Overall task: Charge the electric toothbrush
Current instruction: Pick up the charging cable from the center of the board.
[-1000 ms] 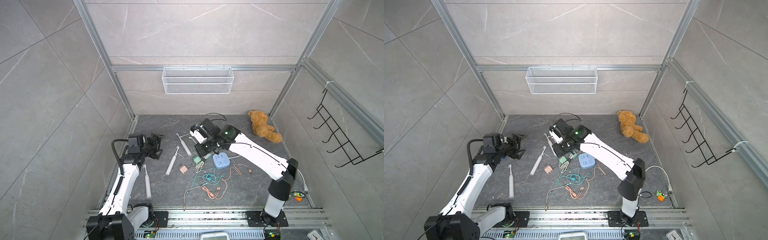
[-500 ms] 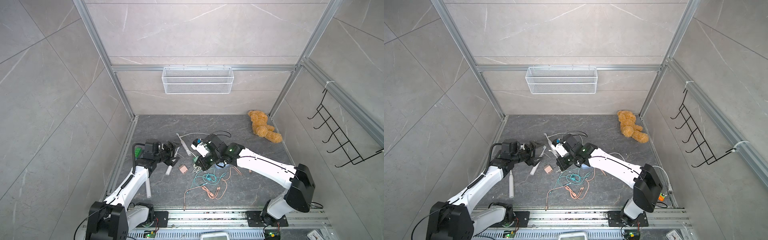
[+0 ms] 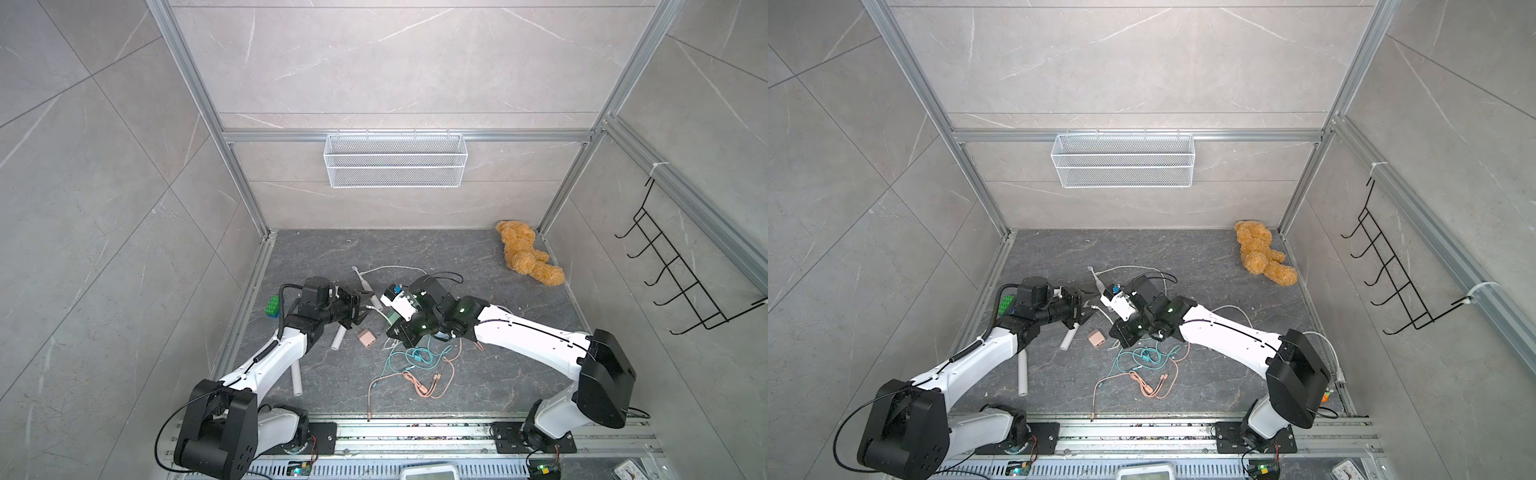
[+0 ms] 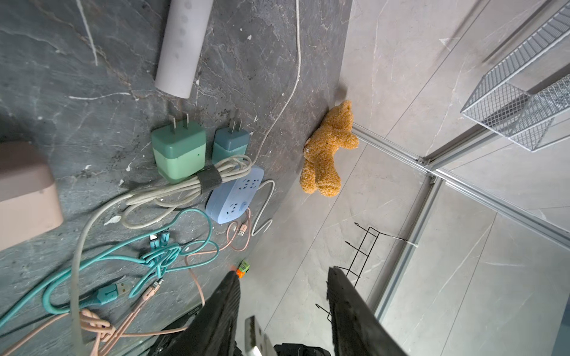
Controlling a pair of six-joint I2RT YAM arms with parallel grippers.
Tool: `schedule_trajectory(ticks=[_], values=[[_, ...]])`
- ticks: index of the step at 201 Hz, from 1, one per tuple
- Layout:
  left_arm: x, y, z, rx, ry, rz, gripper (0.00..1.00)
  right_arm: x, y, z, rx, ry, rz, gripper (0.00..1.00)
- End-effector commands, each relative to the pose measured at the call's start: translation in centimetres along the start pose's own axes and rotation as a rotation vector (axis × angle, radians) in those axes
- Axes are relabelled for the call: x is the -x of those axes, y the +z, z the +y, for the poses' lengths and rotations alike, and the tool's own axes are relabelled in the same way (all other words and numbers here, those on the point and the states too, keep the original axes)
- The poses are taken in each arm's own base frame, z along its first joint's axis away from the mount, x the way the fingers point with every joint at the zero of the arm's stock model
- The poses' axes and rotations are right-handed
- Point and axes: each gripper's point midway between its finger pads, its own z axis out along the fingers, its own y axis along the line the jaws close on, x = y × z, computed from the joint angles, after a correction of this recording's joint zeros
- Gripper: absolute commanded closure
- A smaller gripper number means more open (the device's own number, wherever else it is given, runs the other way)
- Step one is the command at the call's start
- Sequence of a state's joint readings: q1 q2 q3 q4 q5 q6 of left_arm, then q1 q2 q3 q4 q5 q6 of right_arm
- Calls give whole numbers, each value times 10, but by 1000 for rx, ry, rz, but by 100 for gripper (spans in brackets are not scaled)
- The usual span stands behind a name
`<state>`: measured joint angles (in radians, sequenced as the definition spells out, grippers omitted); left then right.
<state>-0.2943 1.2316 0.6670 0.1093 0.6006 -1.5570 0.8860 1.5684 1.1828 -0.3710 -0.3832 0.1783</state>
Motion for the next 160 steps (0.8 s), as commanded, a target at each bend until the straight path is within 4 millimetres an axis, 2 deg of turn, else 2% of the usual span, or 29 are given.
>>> schedule_trajectory(ticks=[1,20,70,100,131,154,160], values=[[0,1,-3,-24,8,2,57,6,-8,8,32,-41,-45,100],[0,1,-1,-21,9,1,64,5,-8,9,38,-44,-52,100],[1,3,-4,-19,14,7,75,-6,-3,4,28,-43,-28,100],[1,3,-4,-10,23,7,84,-11,-2,1,17,-46,-20,100],[1,3,-4,3,32,6,89,-13,-4,-1,5,-57,-23,100],[0,1,-6,21,55,2,100,-17,-2,-5,-12,-56,-14,100],[0,0,-6,28,60,0,100,-17,-1,-6,-16,-56,-14,100]])
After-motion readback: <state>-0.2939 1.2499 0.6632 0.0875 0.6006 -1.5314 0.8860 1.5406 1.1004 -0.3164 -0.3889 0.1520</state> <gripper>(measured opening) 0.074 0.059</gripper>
